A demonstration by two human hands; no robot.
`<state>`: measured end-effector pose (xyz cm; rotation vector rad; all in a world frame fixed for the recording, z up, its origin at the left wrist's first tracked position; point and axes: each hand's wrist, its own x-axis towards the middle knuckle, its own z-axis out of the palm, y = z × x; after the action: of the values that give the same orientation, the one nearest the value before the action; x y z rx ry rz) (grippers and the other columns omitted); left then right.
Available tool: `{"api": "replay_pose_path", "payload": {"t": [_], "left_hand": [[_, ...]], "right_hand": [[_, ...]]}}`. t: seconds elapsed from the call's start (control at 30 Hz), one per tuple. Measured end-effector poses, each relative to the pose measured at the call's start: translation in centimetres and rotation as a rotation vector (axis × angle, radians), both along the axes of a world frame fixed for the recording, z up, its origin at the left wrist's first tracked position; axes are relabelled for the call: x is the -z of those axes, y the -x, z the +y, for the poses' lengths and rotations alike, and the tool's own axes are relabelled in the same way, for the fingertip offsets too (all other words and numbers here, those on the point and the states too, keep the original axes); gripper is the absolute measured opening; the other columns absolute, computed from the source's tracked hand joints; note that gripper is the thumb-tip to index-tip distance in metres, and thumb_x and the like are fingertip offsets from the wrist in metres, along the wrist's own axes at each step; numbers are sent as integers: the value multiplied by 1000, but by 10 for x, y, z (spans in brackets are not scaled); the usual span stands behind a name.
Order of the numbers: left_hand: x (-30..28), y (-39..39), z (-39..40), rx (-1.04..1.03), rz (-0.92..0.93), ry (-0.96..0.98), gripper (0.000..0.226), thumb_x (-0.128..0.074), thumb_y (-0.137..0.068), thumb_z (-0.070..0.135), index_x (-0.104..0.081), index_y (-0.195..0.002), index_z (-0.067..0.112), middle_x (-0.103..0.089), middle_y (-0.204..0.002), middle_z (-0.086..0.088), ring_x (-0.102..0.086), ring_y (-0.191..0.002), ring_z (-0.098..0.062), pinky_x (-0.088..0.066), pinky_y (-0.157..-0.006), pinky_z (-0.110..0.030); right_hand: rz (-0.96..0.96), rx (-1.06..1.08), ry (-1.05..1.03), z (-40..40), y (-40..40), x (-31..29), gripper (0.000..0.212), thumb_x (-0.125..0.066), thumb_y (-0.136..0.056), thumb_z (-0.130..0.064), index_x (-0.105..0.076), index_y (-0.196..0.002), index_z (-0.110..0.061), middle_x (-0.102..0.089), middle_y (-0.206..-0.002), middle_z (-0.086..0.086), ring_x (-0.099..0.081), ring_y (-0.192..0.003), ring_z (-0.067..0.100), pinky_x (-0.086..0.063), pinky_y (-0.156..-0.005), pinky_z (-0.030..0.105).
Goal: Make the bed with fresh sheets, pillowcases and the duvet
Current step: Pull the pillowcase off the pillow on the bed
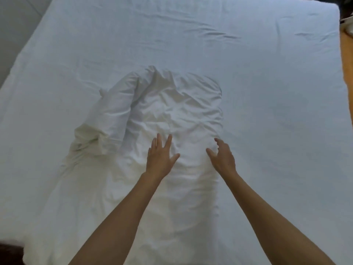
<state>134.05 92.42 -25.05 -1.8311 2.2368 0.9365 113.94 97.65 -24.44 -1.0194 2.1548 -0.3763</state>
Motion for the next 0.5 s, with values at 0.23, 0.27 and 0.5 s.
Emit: {"api": "replay_pose_path", "payload": {"t": [0.23,0.27,0.5], "left_hand": [[85,59,-89,-54,-95,93,88,-34,-87,73,2,-153,29,14,-159,-17,15,-146,-33,1,-116,-57],[105,61,-94,-39,-130,114,88,-29,-85,76,3,-153,29,15,-159,-17,17,-146,-33,4,-115,-58],[218,74,-109,16,-146,349,86,-29,-84,76,-28,-150,22,-16,-156,-26,-12,-145,-41,-2,-111,-64]], "right_hand": [[-38,137,0,-120,46,39,87,-63,-85,-50,-16,-151,-18,-34,-149,12,-39,-133,30,-34,-103,38],[-35,137,2,-136,53,49,91,-63,-83,-52,-14,-151,-18,-32,-150,13,-37,-134,30,-33,-105,39],[-88,243,-2,-236,101,135,113,-66,-72,-66,0,-153,-22,-28,-154,10,-32,-138,31,-28,-110,43]]}}
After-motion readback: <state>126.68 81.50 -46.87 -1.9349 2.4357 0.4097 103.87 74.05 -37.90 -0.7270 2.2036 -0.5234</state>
